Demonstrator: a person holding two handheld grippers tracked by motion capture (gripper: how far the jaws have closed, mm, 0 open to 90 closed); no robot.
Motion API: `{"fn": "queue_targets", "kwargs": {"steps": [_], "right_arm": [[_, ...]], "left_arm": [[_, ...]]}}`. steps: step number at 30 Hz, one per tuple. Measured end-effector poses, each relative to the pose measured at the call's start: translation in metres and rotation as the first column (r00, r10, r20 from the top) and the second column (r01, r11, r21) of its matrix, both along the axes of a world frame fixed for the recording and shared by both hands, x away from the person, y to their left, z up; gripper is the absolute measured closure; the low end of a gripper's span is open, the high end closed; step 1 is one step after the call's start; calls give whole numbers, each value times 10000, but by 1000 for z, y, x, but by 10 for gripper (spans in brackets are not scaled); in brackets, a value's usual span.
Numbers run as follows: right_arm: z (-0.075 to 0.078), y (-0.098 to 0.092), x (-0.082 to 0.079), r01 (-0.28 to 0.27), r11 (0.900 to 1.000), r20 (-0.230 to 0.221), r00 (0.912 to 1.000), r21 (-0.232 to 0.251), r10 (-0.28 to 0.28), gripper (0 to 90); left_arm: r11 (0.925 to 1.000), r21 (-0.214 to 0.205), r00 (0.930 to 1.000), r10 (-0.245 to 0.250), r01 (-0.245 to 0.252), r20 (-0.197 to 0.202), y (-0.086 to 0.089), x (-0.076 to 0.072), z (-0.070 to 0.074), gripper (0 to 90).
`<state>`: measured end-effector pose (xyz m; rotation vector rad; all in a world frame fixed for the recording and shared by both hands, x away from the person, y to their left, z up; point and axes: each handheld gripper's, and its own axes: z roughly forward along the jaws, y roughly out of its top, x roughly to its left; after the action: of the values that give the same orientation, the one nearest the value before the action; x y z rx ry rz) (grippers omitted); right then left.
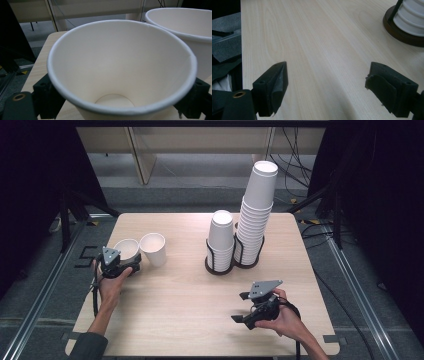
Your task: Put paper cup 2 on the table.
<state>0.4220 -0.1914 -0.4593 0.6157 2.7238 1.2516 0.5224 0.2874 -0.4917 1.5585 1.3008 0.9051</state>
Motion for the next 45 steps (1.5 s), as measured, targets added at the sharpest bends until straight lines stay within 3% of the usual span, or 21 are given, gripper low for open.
{"fn": "queue_targets", "kwargs": {"steps": [1, 14, 18, 19, 24, 33, 37, 43, 45], "right_arm": [[0, -1, 1, -29, 10000, 149, 9999, -8, 30, 178], [0, -2, 0, 26, 10000, 69, 10000, -2, -26, 179], [0, -2, -1, 58, 10000, 34, 10000, 46, -58, 179], [0, -3, -1, 65, 10000, 23, 10000, 47, -65, 179], [0, -4, 0, 63, 10000, 144, 9999, 2, -63, 179], [1, -5, -1, 103, 9999, 173, 9998, 18, -103, 179], [1, -6, -3, 204, 9998, -11, 9998, -10, -204, 179], [1, -8, -3, 243, 9997, 145, 9996, 77, -244, 179], [1, -9, -3, 306, 9994, 230, 9993, 137, -309, 178]], "left_arm": [[10000, 18, 10000, -43, 43, -23, 0, 0, 0, 127], [9997, 214, 9984, -105, 117, -556, 2, -9, -5, 144], [10000, 75, 9980, -56, 61, -637, 8, -12, -9, 145], [10000, -8, 9988, -50, 50, -493, 10, -13, -10, 145], [10000, 40, 9985, -86, 88, -538, 8, -20, -6, 145], [9999, 124, 9935, -65, 79, -1133, 7, -38, -1, 146], [10000, -5, 9955, 16, -17, -951, 8, -48, 1, 146], [9994, -304, 9986, -161, 146, -500, -1, -70, 11, 146], [9992, -206, 9989, -338, 332, -309, -7, -79, 16, 146]]}}
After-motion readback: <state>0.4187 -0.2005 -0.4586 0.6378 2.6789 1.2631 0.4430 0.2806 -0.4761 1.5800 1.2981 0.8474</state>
